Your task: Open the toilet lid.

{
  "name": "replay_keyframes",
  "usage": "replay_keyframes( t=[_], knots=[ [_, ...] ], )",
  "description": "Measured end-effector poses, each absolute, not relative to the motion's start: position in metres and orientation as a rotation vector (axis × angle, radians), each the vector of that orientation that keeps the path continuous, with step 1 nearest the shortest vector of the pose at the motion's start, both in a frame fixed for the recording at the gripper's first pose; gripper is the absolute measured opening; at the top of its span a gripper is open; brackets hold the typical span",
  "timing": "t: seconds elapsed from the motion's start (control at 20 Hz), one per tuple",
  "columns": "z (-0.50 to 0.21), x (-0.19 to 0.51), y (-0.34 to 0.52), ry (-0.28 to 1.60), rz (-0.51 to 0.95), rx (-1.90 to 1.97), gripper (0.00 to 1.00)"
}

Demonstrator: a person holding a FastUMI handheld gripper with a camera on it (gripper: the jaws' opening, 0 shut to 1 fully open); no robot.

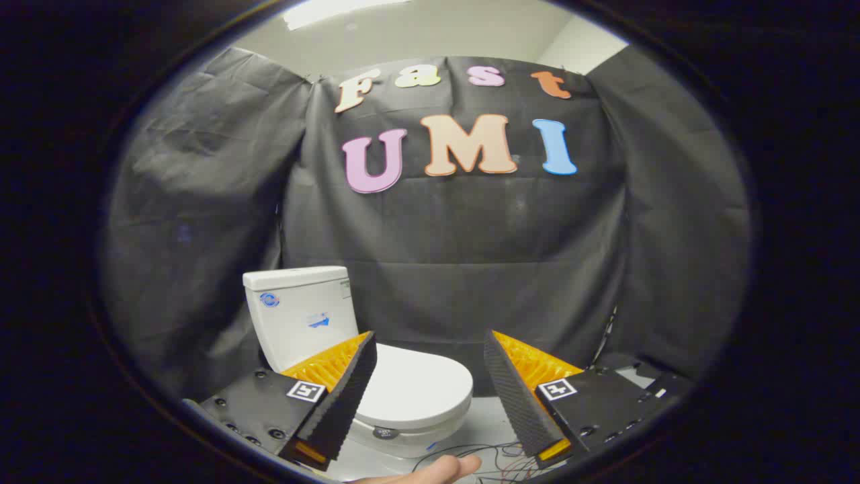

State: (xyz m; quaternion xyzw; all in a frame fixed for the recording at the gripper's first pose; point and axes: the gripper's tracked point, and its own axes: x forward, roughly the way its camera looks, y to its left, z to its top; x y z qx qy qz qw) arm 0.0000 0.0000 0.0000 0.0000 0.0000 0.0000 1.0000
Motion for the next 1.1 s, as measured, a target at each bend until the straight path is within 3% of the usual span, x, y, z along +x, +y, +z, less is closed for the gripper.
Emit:
replay_keyframes(
  t=[0.25,0.5,0.8,1.1],
  knots=[
    [-0.01,0.039,0.04,-0.012,0.108,-0.019,0.99],
    [-0.057,0.048,0.058,0.052,0.059,0.066,0.98],
    [-0.069,0.027,0.088,0.02,0.027,0.17,0.98],
    [-0.084,0.028,0.102,0.104,0.046,0.118,0.97]
  ],
)
